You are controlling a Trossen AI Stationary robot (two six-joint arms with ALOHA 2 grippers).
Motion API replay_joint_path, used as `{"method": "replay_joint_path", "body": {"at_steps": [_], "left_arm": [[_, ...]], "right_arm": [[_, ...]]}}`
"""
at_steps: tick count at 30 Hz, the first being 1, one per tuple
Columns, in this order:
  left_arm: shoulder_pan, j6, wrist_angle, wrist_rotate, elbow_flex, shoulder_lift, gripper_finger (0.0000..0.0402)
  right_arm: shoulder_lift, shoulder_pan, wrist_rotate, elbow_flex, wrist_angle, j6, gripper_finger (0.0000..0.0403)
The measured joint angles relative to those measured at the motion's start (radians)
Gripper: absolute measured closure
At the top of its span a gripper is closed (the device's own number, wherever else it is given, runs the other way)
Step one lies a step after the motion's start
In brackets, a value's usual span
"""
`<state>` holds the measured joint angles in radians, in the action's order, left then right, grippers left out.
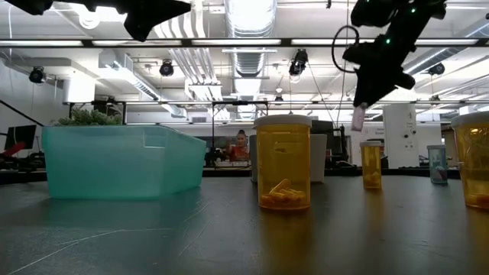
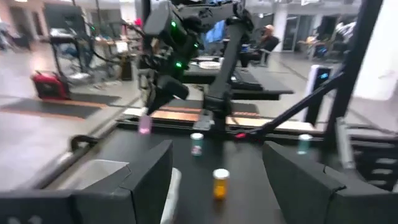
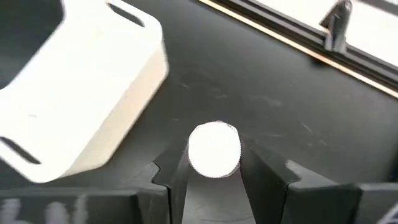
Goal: Pick and place medicine bottles into bin by pill shape (circle, oval)
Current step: Put the pink pill bottle into the green bin
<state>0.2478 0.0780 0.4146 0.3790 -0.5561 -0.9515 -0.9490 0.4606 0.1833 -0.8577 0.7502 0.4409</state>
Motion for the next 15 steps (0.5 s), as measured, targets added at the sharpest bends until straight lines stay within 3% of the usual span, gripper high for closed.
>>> {"method": "replay_joint_path", "body": {"at_steps": [8,15], "left_arm": [[0.094,0.144,0.003,0.0,-0.072,-0.137,0.0169],[0.159,0.302,-0.16,0.009,-0.204,-0.205,0.0169]], "right_arm": [[0.012,-0.122,0.0,-0.068,-0.003,-0.047,0.0282],[0.011,-0.233,0.0,-0.134,-0.004,-0.079,0.0281]]}}
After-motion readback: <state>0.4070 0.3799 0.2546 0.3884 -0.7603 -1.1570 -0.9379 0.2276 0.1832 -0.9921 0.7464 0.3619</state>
